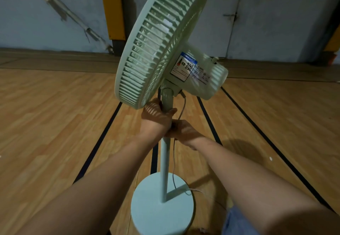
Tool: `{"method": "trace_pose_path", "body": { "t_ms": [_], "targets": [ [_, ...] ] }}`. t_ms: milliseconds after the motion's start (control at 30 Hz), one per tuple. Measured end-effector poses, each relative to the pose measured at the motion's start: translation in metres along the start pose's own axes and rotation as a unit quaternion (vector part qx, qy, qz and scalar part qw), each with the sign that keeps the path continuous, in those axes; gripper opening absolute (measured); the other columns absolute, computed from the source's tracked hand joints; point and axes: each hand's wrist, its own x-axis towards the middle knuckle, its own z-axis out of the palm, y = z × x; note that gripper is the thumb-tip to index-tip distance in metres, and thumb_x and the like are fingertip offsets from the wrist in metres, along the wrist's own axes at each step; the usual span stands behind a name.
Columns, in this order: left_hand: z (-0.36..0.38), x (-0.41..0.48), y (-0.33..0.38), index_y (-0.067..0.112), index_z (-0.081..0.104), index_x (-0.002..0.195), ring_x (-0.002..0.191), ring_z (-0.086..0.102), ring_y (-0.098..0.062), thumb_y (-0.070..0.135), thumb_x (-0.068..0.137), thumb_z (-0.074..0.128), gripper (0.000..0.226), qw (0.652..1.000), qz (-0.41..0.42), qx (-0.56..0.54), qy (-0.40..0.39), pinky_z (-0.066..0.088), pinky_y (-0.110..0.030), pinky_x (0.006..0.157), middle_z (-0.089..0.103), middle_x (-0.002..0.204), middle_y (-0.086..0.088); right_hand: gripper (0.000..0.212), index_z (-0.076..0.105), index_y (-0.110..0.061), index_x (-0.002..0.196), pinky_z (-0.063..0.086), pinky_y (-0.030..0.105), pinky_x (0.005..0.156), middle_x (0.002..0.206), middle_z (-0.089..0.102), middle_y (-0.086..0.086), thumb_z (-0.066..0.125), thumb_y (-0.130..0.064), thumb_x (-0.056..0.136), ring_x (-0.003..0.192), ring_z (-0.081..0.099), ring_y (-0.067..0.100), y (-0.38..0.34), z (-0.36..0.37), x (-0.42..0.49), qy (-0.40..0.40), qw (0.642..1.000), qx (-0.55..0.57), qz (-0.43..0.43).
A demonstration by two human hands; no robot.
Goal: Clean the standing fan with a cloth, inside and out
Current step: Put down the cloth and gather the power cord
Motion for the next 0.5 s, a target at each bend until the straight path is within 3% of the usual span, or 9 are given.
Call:
{"method": "trace_pose_path", "body": {
  "t_ms": [133, 200, 267, 300, 367, 433, 500],
  "targets": [
    [-0.001, -0.002, -0.001, 0.015, 0.066, 0.117, 0.096, 0.063, -0.023, 0.037, 0.099, 0.079, 0.03, 0.999, 0.029, 0.022, -0.008, 0.045, -0.032, 0.079, 0.066, 0.11, -0.002, 0.02, 0.077, -0.003, 0.107, 0.057, 0.055, 0.099, 0.107, 0.077, 0.02, 0.081, -0.002, 0.087, 0.108, 0.071, 0.037, 0.002, 0.0, 0.001, 0.025, 0.999, -0.028, -0.012],
    [-0.003, -0.003, -0.001, 0.016, 0.068, 0.112, 0.095, 0.065, -0.025, 0.035, 0.1, 0.077, 0.024, 0.999, 0.041, 0.023, -0.02, 0.044, -0.031, 0.076, 0.068, 0.107, -0.004, 0.015, 0.078, -0.005, 0.097, 0.058, 0.055, 0.096, 0.103, 0.077, 0.02, 0.084, -0.004, 0.083, 0.105, 0.072, 0.036, 0.0, 0.002, 0.002, 0.041, 0.999, -0.031, -0.012],
    [-0.006, -0.001, -0.003, 0.017, 0.068, 0.104, 0.088, 0.065, -0.023, 0.033, 0.101, 0.075, 0.017, 0.996, 0.067, 0.039, -0.041, 0.045, -0.031, 0.07, 0.069, 0.098, -0.002, 0.022, 0.078, -0.008, 0.096, 0.061, 0.05, 0.091, 0.099, 0.078, 0.014, 0.089, -0.019, 0.08, 0.099, 0.073, 0.032, -0.003, 0.005, 0.002, 0.061, 0.993, -0.102, -0.004],
    [-0.008, 0.0, -0.005, 0.018, 0.068, 0.102, 0.084, 0.064, -0.019, 0.03, 0.102, 0.074, 0.014, 0.994, 0.083, 0.042, -0.049, 0.046, -0.027, 0.066, 0.068, 0.093, 0.001, 0.03, 0.078, -0.009, 0.101, 0.061, 0.047, 0.089, 0.1, 0.078, 0.011, 0.09, -0.027, 0.08, 0.097, 0.073, 0.029, -0.006, 0.006, 0.002, 0.072, 0.988, -0.139, 0.004],
    [-0.01, 0.002, -0.008, 0.021, 0.067, 0.105, 0.083, 0.064, -0.005, 0.021, 0.103, 0.073, 0.007, 0.993, 0.089, -0.007, -0.073, 0.046, -0.011, 0.063, 0.066, 0.093, 0.011, 0.038, 0.076, -0.01, 0.109, 0.061, 0.047, 0.093, 0.107, 0.077, 0.009, 0.091, -0.025, 0.078, 0.103, 0.072, 0.029, -0.007, 0.008, 0.002, 0.092, 0.99, -0.105, 0.015],
    [-0.012, 0.006, -0.013, 0.021, 0.068, 0.103, 0.081, 0.068, 0.005, 0.016, 0.104, 0.071, 0.006, 0.991, 0.089, -0.043, -0.094, 0.051, -0.009, 0.062, 0.068, 0.097, 0.015, 0.033, 0.075, -0.018, 0.101, 0.061, 0.05, 0.094, 0.107, 0.077, 0.008, 0.094, -0.019, 0.075, 0.105, 0.072, 0.029, -0.006, 0.011, 0.0, 0.116, 0.992, -0.045, 0.029],
    [-0.012, 0.008, -0.019, 0.023, 0.067, 0.092, 0.073, 0.067, 0.013, 0.013, 0.104, 0.069, 0.016, 0.99, 0.099, -0.036, -0.098, 0.051, -0.007, 0.057, 0.07, 0.092, 0.011, 0.031, 0.07, -0.029, 0.086, 0.064, 0.045, 0.085, 0.098, 0.076, 0.001, 0.097, -0.024, 0.071, 0.095, 0.072, 0.024, -0.005, 0.014, 0.0, 0.142, 0.988, -0.066, 0.018]
  ]
}}
